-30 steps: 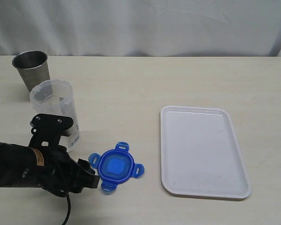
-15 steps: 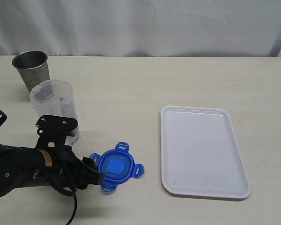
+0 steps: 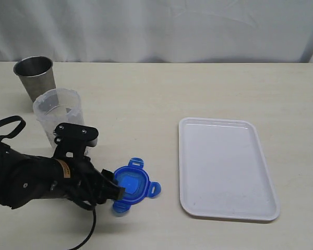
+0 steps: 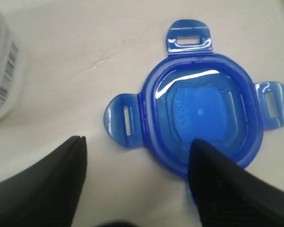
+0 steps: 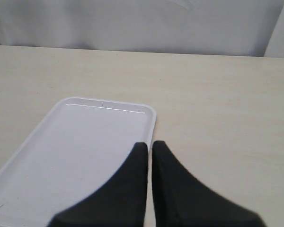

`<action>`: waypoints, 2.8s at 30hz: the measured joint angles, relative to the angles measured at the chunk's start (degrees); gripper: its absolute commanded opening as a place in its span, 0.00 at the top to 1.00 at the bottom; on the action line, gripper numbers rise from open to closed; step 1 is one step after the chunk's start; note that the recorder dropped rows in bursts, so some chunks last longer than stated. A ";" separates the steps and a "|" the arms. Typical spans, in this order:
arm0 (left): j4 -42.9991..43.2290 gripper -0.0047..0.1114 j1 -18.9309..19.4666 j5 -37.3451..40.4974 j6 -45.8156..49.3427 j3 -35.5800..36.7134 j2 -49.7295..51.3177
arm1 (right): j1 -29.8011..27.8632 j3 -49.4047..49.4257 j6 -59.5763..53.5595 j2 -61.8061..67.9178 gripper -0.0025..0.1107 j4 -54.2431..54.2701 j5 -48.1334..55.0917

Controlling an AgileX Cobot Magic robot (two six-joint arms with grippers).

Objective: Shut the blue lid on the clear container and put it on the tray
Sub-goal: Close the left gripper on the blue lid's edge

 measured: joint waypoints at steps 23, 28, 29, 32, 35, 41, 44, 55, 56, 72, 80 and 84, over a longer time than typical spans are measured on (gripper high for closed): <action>0.17 0.59 -0.36 3.66 -1.38 -4.67 4.60 | 0.00 0.00 0.00 0.00 0.94 0.00 0.00; 0.17 0.59 -0.36 4.14 -2.28 -4.67 4.59 | 0.00 0.00 0.00 0.00 0.94 0.00 0.00; 0.17 0.59 -0.36 4.53 -2.66 -4.80 4.59 | 0.00 0.00 0.00 0.00 0.94 0.00 0.00; 0.01 0.59 -0.36 5.85 -3.32 -5.05 4.59 | 0.00 0.00 0.00 0.00 0.94 0.00 0.00; 0.01 0.59 -0.36 6.99 -4.28 -5.29 4.59 | 0.00 0.00 0.00 0.00 0.94 0.00 0.00; -0.22 0.59 -0.36 10.92 -4.82 -5.67 4.13 | 0.00 0.00 0.00 0.00 0.94 0.00 0.00; -0.59 0.59 -0.36 13.28 -4.92 -5.75 3.76 | 0.00 0.00 0.00 0.00 0.94 0.00 0.00; -1.52 0.59 -0.36 14.96 -4.29 -5.95 3.00 | 0.00 0.00 0.00 0.00 0.94 0.00 0.00; -1.52 0.59 -0.36 15.31 -4.07 -5.83 2.62 | 0.00 0.00 0.00 0.00 0.94 0.00 0.00; -1.53 0.60 3.69 22.63 3.70 -5.06 -2.75 | 0.00 0.00 0.00 0.00 0.94 0.00 0.00; -26.81 0.60 6.78 25.91 30.72 -5.06 -2.75 | 0.00 0.00 0.00 0.00 0.94 0.00 0.00; -35.03 0.60 6.97 25.63 38.01 -5.06 -2.75 | 0.00 0.00 0.00 0.00 0.94 0.00 0.00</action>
